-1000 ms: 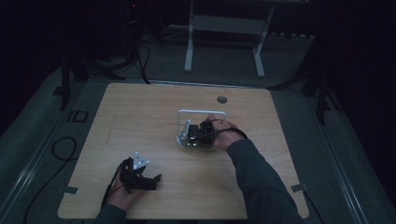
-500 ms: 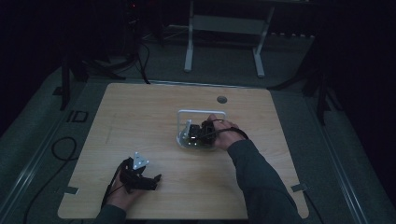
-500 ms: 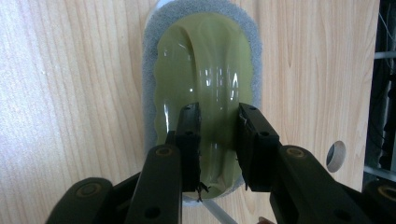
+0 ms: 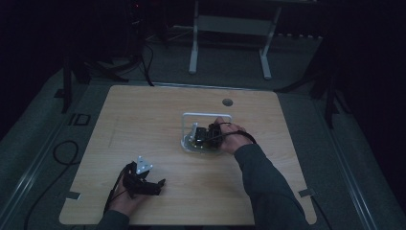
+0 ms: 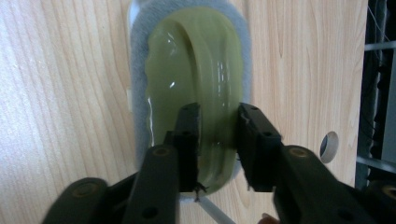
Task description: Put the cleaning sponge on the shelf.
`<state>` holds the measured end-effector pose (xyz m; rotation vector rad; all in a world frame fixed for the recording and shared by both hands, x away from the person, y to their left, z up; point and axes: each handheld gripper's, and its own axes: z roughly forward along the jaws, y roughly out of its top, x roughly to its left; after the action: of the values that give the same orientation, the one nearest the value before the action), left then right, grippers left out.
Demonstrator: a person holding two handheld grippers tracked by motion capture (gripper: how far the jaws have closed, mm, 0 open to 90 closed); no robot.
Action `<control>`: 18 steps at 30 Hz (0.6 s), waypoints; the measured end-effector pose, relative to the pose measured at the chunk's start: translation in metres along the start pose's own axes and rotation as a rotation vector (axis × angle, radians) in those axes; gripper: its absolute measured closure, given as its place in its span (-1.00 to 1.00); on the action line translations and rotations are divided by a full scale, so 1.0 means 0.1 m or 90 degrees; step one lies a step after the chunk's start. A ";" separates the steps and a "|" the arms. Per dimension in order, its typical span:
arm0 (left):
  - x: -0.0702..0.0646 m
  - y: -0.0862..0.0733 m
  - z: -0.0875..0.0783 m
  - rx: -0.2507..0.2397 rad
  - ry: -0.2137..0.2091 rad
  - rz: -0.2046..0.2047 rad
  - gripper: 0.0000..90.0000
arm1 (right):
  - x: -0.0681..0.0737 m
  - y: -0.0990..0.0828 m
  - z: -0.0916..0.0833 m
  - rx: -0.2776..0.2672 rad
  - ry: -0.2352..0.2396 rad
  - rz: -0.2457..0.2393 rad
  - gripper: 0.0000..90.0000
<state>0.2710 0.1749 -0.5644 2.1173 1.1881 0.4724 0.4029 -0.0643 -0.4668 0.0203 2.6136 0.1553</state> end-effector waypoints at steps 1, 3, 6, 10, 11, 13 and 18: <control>0.00 0.00 0.00 0.000 0.000 0.000 -0.94 | 0.00 0.00 0.00 0.000 0.000 0.002 0.43; 0.00 0.00 0.00 0.000 0.000 0.000 -0.94 | 0.00 -0.01 0.01 -0.001 0.000 0.007 0.41; 0.00 0.00 0.00 0.000 0.000 0.000 -0.94 | 0.00 -0.05 0.00 -0.012 -0.006 0.013 0.32; 0.00 0.00 0.00 0.000 0.000 0.000 -0.94 | 0.00 -0.07 -0.02 -0.024 -0.010 0.022 0.20; 0.00 0.00 0.00 0.000 0.000 0.000 -0.94 | 0.01 -0.08 -0.02 -0.026 -0.012 0.030 0.18; 0.00 0.00 0.00 0.000 0.000 0.000 -0.94 | 0.00 -0.09 -0.04 -0.032 -0.013 0.028 0.15; 0.00 0.00 0.00 0.000 0.000 0.001 -0.94 | 0.01 -0.09 -0.12 -0.052 -0.019 0.039 0.05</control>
<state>0.2712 0.1749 -0.5643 2.1184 1.1869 0.4732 0.3960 -0.0749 -0.4586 0.0731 2.5762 0.2801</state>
